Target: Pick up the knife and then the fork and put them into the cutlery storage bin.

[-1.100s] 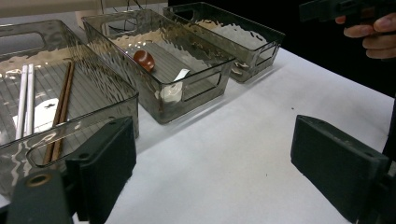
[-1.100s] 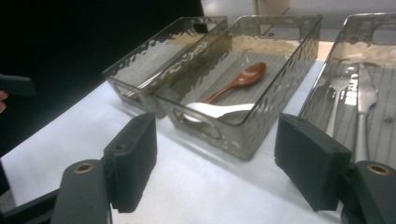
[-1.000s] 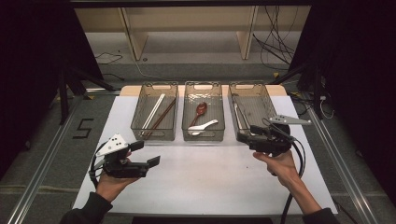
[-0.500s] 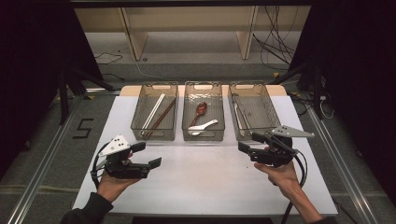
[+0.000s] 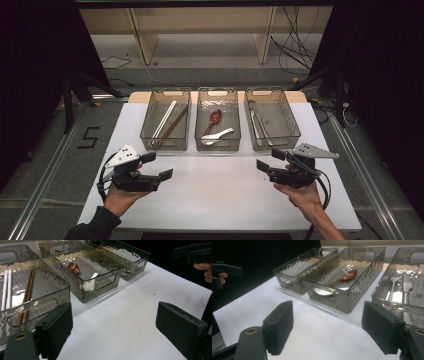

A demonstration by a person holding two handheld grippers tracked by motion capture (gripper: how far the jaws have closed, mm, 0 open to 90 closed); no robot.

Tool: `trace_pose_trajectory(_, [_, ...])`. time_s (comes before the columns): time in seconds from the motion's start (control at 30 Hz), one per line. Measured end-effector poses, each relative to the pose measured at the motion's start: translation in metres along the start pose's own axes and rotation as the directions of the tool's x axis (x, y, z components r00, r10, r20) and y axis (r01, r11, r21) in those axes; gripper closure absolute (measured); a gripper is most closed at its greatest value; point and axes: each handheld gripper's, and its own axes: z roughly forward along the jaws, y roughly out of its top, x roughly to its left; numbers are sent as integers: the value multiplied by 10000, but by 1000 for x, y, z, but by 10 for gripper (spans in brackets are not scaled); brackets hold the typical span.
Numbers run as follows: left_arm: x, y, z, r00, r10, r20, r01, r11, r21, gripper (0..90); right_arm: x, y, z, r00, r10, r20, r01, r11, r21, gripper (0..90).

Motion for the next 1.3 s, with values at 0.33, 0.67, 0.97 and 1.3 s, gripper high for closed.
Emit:
trace_pose_trajectory(0.33, [0,-1,-1,10000,-34,76,34,10000,0,137,-1,-10,-11,9998,-134,155,133,9999,70,254])
trace_pose_trajectory(0.67, [-1,-1,0,9999,-30,152,30,10000,-5,137,-1,-14,-20,9992,-126,371,124,9999,61,237])
trace_pose_trajectory(0.97, [-1,-1,1,9998,1,201,-2,10000,48,137,-2,-12,-20,9989,-124,462,127,9999,-58,196])
trace_pose_trajectory(1.3, [-1,-1,1,9997,8,236,-9,10000,66,137,-2,-11,-19,9983,-225,543,231,9997,-104,172])
